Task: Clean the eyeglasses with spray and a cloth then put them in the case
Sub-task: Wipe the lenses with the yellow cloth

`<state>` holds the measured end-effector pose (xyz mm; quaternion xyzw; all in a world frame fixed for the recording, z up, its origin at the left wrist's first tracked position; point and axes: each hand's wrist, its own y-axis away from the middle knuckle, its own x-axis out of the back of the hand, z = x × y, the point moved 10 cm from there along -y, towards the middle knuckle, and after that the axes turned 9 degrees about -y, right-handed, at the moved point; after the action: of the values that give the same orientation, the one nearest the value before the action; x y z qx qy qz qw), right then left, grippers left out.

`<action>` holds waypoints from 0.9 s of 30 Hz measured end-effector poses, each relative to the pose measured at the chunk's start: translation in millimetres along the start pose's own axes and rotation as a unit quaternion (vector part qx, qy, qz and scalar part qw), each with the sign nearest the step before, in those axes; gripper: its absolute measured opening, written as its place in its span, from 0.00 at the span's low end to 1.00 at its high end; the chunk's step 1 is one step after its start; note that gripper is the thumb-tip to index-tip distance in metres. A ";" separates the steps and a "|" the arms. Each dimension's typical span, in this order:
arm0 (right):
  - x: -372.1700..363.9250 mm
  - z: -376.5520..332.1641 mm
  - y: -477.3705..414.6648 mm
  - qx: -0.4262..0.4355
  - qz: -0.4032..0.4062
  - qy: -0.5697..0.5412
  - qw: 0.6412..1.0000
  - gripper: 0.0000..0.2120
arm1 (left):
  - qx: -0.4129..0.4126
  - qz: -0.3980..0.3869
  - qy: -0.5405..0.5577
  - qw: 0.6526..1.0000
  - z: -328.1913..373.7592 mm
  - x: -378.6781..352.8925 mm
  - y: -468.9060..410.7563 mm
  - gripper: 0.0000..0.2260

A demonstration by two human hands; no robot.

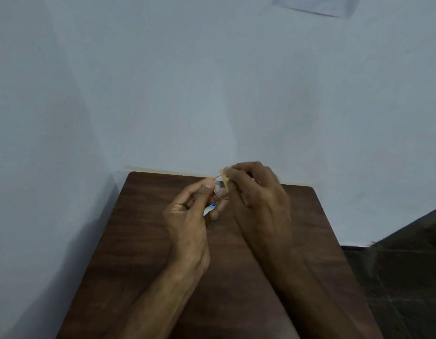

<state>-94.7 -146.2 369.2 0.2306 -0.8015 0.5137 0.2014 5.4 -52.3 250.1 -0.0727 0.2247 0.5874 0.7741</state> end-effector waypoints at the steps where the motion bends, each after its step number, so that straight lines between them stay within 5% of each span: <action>1: 0.1 -3.6 2.6 0.012 -0.014 -0.005 1.000 0.08 | 0.009 -0.002 0.003 1.000 -2.2 -4.5 3.0 0.04; 27: 68.9 51.9 20.0 0.053 -0.011 -0.083 0.995 0.06 | -0.045 0.033 0.018 0.998 -8.8 -64.7 61.1 0.08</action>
<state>-166.7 -197.7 372.8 0.2915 -0.7844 0.5326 0.1268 -68.0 -94.0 279.5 -0.1104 0.2146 0.6209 0.7458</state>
